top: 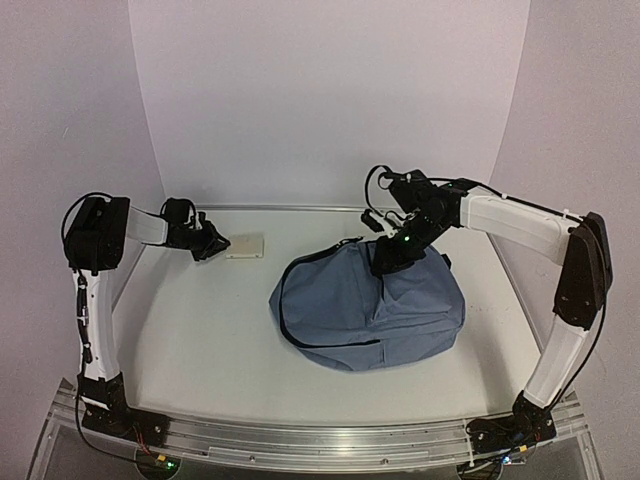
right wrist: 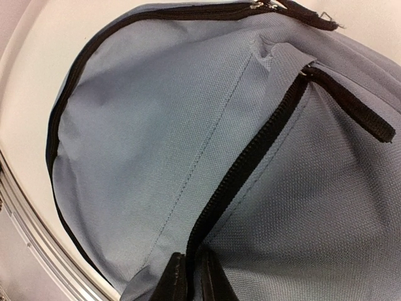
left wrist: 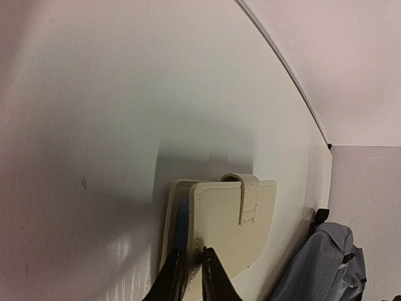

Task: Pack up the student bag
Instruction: Pick up the personal item from the center of the board.

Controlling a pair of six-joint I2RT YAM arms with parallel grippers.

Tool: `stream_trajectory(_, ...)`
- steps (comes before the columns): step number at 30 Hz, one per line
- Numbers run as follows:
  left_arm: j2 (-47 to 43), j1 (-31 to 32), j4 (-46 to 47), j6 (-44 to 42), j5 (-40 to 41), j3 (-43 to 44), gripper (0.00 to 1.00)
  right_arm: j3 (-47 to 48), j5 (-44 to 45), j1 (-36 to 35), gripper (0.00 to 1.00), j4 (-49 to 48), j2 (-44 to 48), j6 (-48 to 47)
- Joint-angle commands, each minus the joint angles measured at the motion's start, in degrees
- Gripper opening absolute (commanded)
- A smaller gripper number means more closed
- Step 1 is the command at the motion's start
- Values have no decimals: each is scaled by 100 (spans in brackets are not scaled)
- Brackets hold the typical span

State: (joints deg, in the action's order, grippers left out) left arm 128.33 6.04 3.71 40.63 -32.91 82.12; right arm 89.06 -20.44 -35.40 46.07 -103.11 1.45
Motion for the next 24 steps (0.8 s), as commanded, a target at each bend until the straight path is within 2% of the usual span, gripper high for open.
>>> stream_trajectory(1,-251,1,584,166,-193,-247,2,115,108,24,21,-60,26,-86)
stream_trajectory(9,-1201,-3,929,438,-206,-886,0,589,73,188,76,-44,130,-365)
stream_trajectory(10,-1414,-1,929,482,-176,-956,0,657,36,190,80,-45,142,-414)
stream_trajectory(17,-2383,13,727,957,-311,-1213,0,1311,-202,163,89,-59,163,-959)
stream_trajectory(24,-3427,345,881,1806,-342,-1683,0,2183,1382,-592,90,-131,-64,-1736)
